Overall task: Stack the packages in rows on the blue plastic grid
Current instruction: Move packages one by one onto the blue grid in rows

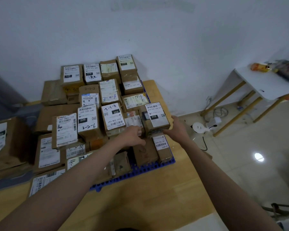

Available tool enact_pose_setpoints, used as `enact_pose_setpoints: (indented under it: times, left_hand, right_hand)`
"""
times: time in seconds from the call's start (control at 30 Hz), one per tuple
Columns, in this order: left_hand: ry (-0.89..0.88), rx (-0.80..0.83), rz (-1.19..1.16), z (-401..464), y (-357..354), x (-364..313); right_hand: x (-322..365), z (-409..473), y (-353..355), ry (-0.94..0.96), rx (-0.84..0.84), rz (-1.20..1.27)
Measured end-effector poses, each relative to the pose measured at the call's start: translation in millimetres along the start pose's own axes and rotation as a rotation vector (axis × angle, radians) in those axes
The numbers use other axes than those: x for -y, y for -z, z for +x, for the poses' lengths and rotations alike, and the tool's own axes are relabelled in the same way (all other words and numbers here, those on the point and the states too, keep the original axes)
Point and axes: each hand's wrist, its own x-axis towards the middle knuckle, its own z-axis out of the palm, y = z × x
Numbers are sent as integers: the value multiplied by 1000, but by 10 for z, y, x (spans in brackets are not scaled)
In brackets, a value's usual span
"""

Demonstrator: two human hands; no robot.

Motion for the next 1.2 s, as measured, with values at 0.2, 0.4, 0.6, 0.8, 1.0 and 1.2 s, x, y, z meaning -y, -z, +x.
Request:
enact_pose_setpoints:
  times: [0.2, 0.4, 0.6, 0.8, 1.0, 1.2]
  left_hand:
    - [-27, -50, 36, -579, 333, 120]
    - [51, -108, 50, -1264, 650, 599]
    - [191, -192, 161, -2016, 813, 1281]
    - [353, -262, 169, -2617, 907, 2020]
    - [376, -289, 193, -2972, 1038, 2608]
    - [450, -238, 255, -3091, 1250, 3156]
  right_hand:
    - [615, -295, 52, 204, 45, -198]
    - [1386, -651, -357, 397, 311, -352]
    - [1900, -1003, -955, 533, 499, -495]
    - [2272, -1276, -1510, 618, 616, -582]
    - [2585, -1471, -1979, 655, 623, -570]
    - [2949, -1685, -2590, 610, 640, -498]
